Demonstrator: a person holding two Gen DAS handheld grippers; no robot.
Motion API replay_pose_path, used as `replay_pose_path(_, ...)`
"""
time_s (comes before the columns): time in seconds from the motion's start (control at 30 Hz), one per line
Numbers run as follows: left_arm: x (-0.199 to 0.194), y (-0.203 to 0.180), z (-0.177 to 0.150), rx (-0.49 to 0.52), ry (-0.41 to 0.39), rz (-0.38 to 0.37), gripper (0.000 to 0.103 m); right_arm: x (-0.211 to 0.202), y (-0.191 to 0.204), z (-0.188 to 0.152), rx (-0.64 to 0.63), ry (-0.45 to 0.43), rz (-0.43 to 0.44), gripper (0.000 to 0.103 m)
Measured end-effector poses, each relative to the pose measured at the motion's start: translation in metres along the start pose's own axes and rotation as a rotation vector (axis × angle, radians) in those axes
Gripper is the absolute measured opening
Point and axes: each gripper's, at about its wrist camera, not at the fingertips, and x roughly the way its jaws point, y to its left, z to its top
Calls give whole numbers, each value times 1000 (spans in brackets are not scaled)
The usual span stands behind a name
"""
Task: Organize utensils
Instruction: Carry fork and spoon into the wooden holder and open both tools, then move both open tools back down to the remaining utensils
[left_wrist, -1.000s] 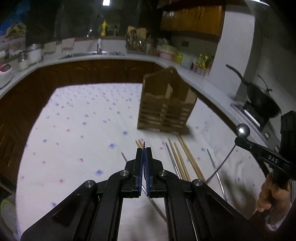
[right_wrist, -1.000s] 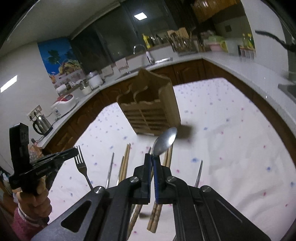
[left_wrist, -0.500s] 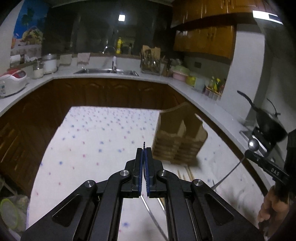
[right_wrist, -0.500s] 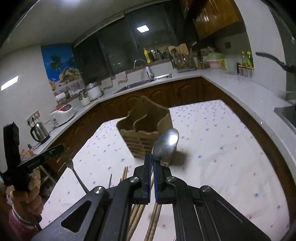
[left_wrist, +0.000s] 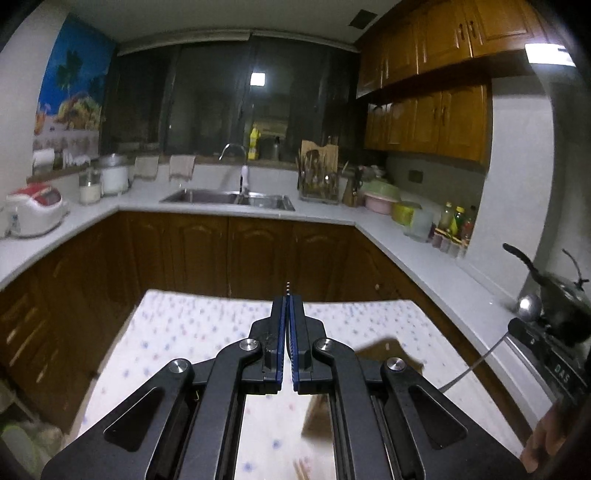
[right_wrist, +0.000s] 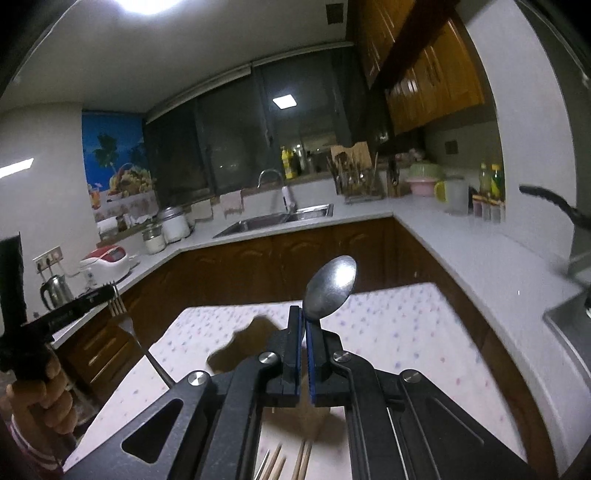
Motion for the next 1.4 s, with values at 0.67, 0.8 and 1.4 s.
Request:
replay_pose_path(0.67,101,-45,-59,117,139,-2,2,111,1,-54,-89,232,-7,2)
replay_pose_path(0.8,100,-53,-59,152,142,-7,2,110,0,-55,-84,230,0,2)
replay_pose_path(1.4,64,-29,-49,75,119,-15,57,90,-19,-47,1,197,6,40)
